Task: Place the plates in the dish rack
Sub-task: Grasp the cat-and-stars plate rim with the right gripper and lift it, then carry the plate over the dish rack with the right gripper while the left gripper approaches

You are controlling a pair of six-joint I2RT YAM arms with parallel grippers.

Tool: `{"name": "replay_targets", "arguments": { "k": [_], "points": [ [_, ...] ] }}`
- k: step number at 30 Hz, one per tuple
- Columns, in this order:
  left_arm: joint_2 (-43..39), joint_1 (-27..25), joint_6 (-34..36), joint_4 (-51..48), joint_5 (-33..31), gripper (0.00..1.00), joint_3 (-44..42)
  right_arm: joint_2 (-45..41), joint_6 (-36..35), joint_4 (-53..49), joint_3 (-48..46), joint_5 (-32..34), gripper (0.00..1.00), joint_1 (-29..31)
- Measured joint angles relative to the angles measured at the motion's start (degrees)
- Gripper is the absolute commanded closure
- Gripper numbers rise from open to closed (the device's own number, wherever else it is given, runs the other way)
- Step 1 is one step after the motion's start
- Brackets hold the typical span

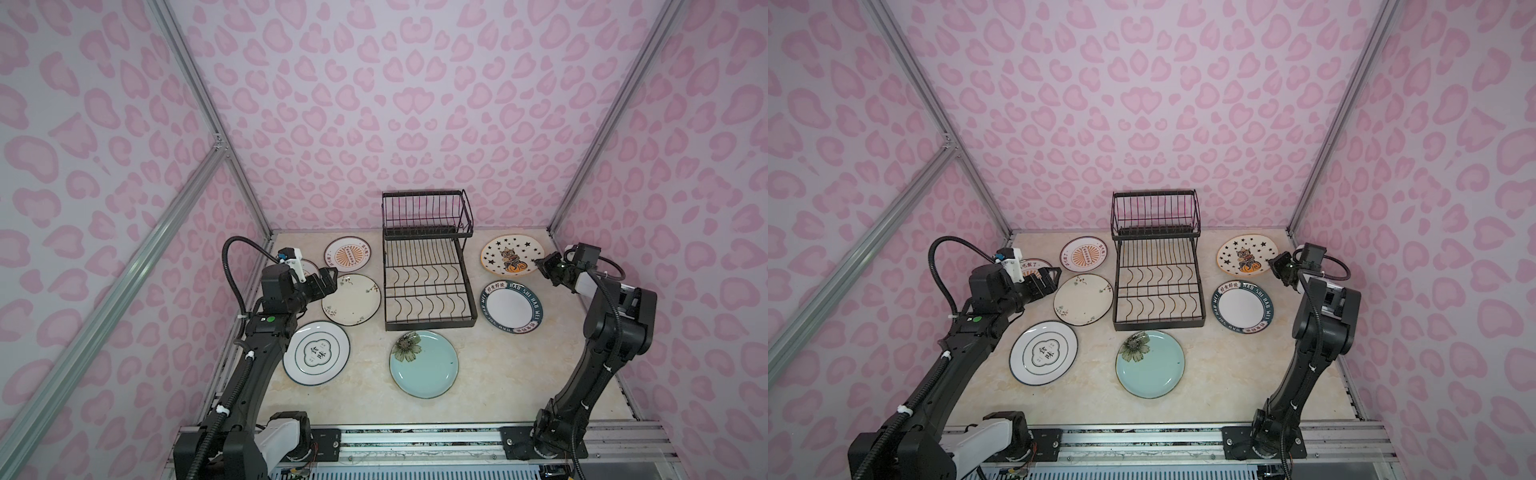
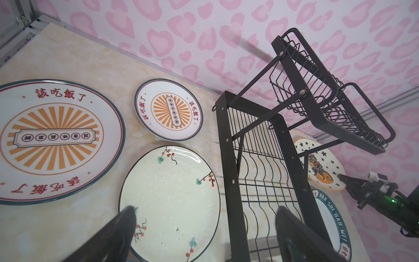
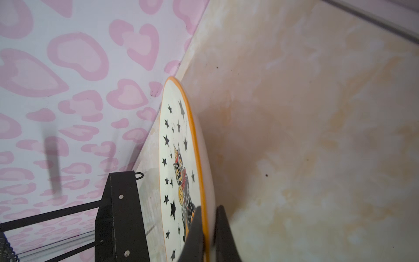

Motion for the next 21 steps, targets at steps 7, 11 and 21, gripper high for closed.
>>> {"name": "replay_targets", "arguments": {
  "k": [7, 11, 21],
  "points": [
    [0.0, -0.1, -0.4, 0.0, 0.2, 0.02, 0.0, -5.6, 0.0, -0.2, -0.9, -0.4, 1.00, 0.0],
    [0.0, -0.1, -0.5, 0.0, 0.3, 0.02, 0.0, -8.6, 0.0, -0.1, -2.2, -1.4, 1.00, 0.0],
    [0.2, -0.5, -1.9, 0.5, 1.1, 0.02, 0.0, -19.5, -2.5, 0.0, -14.4, -3.2, 1.00, 0.4]
  ]
}}
